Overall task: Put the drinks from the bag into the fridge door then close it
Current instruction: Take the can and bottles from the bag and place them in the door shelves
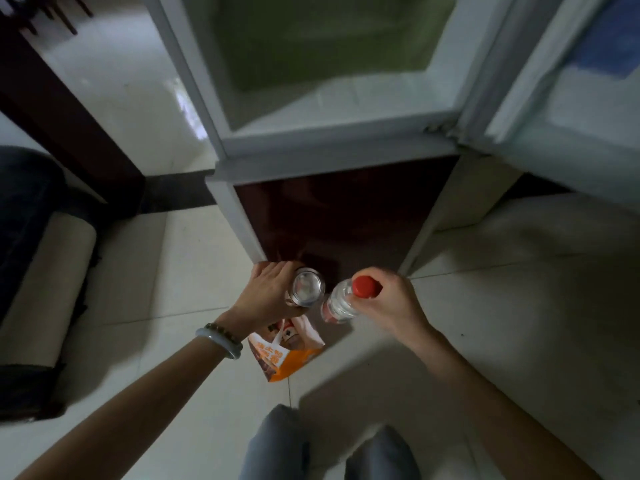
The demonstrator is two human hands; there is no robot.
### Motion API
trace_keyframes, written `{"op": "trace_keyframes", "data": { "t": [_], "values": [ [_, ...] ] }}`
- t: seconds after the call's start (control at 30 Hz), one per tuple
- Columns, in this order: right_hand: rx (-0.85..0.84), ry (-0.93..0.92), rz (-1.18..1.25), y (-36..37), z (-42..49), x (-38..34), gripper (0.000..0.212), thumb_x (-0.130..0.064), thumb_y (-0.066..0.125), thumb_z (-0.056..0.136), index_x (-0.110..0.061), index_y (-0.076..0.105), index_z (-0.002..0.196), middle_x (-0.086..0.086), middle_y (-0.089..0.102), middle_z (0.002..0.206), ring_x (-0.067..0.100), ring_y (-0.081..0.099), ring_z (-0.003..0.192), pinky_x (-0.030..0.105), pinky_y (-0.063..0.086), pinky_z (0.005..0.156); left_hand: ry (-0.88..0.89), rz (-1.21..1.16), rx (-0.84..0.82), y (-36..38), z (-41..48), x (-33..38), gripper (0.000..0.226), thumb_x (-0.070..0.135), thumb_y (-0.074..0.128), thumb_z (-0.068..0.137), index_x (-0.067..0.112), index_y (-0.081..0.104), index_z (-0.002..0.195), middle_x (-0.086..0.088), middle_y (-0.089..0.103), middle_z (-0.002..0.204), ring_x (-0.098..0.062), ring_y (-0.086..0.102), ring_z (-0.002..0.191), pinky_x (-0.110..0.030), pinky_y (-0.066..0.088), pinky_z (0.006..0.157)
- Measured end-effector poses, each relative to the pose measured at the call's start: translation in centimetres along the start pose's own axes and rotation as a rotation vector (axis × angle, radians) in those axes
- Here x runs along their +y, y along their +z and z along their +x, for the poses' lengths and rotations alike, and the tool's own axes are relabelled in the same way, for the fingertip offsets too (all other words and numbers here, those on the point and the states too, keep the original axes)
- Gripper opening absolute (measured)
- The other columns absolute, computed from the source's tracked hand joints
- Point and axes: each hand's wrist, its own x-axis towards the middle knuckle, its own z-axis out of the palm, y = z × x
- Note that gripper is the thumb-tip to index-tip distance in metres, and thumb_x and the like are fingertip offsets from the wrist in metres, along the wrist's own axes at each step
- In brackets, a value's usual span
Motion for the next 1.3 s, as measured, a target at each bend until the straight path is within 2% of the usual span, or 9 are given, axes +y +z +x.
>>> {"op": "trace_keyframes", "data": {
  "t": [0.07, 0.2, 0.27, 0.43, 0.6, 0.7, 0.87, 1.07, 1.3],
  "values": [
    [0.046, 0.014, 0.004, -4.7, -2.3, -3.6, 0.022, -0.021, 0.076, 0.068, -0.023, 0.065, 0.087, -0.013, 0.062, 0.075, 0.001, 0.058, 0.072, 0.012, 0.042, 0.062, 0.030, -0.022, -0.001, -4.2, 0.1, 3.9, 0.073, 0.055, 0.074, 0.061, 0.023, 0.046, 0.121, 0.003, 0.059, 0.116, -0.019, 0.051, 0.110, -0.031, 0.023, 0.096],
    [0.167, 0.027, 0.002, -13.3, -6.3, -9.2, 0.018, -0.017, 0.075, 0.066, -0.021, 0.067, 0.081, -0.004, 0.066, 0.072, 0.007, 0.060, 0.068, 0.023, 0.047, 0.063, 0.111, -0.060, 0.040, -11.2, 0.4, 11.4, 0.078, 0.063, 0.058, 0.055, 0.016, 0.053, 0.117, 0.001, 0.062, 0.110, -0.023, 0.057, 0.104, -0.035, 0.029, 0.092],
    [0.222, 0.025, -0.014, -17.2, -8.1, -11.0, 0.017, -0.016, 0.074, 0.065, -0.021, 0.067, 0.080, -0.003, 0.067, 0.072, 0.008, 0.061, 0.068, 0.025, 0.048, 0.063, 0.157, -0.086, 0.070, -13.5, 0.7, 14.7, 0.080, 0.064, 0.055, 0.052, 0.016, 0.054, 0.116, 0.001, 0.063, 0.110, -0.024, 0.056, 0.104, -0.033, 0.027, 0.090],
    [0.376, -0.003, -0.039, -25.8, -12.1, -13.6, 0.019, -0.015, 0.077, 0.066, -0.027, 0.067, 0.077, -0.011, 0.067, 0.072, -0.001, 0.059, 0.071, 0.007, 0.041, 0.060, 0.269, -0.093, 0.102, -16.6, 2.7, 21.0, 0.085, 0.066, 0.056, 0.050, 0.017, 0.051, 0.120, 0.004, 0.060, 0.115, -0.022, 0.054, 0.108, -0.029, 0.022, 0.090],
    [0.593, -0.035, -0.072, -32.3, -14.7, -14.9, 0.019, -0.014, 0.077, 0.065, -0.023, 0.068, 0.078, -0.007, 0.066, 0.072, 0.005, 0.059, 0.069, 0.018, 0.044, 0.065, 0.357, -0.130, 0.162, -18.7, 5.9, 26.7, 0.081, 0.063, 0.057, 0.051, 0.019, 0.050, 0.118, 0.002, 0.060, 0.115, -0.020, 0.052, 0.109, -0.024, 0.020, 0.084],
    [0.710, -0.036, -0.062, -35.1, -15.2, -14.9, 0.020, -0.011, 0.078, 0.066, -0.018, 0.069, 0.082, -0.005, 0.068, 0.078, 0.010, 0.062, 0.074, 0.023, 0.047, 0.072, 0.400, -0.127, 0.202, -19.6, 8.1, 29.1, 0.077, 0.062, 0.057, 0.052, 0.020, 0.050, 0.117, 0.001, 0.062, 0.112, -0.022, 0.053, 0.108, -0.025, 0.021, 0.081],
    [0.848, -0.033, -0.040, -38.1, -12.9, -14.5, 0.017, -0.014, 0.076, 0.068, -0.017, 0.069, 0.083, -0.004, 0.067, 0.078, 0.016, 0.063, 0.077, 0.028, 0.049, 0.075, 0.472, -0.130, 0.216, -20.6, 12.0, 30.1, 0.075, 0.060, 0.061, 0.055, 0.023, 0.046, 0.119, 0.002, 0.061, 0.114, -0.021, 0.053, 0.108, -0.025, 0.021, 0.085],
    [0.873, -0.054, -0.050, -39.2, -4.5, -13.9, 0.014, -0.015, 0.074, 0.070, -0.015, 0.068, 0.083, 0.003, 0.070, 0.083, 0.019, 0.063, 0.079, 0.029, 0.048, 0.074, 0.488, -0.122, 0.206, -21.7, 16.7, 29.1, 0.074, 0.041, 0.081, 0.058, 0.020, 0.048, 0.121, 0.003, 0.059, 0.114, -0.021, 0.052, 0.107, -0.028, 0.022, 0.090],
    [0.695, 0.091, -0.136, -38.0, 5.0, -11.5, 0.013, -0.018, 0.069, 0.071, -0.017, 0.068, 0.084, 0.003, 0.070, 0.083, 0.020, 0.063, 0.081, 0.032, 0.051, 0.071, 0.491, -0.137, 0.133, -21.5, 20.7, 27.3, 0.076, 0.055, 0.066, 0.056, 0.022, 0.046, 0.122, 0.004, 0.058, 0.116, -0.020, 0.051, 0.107, -0.029, 0.022, 0.090]
  ]
}}
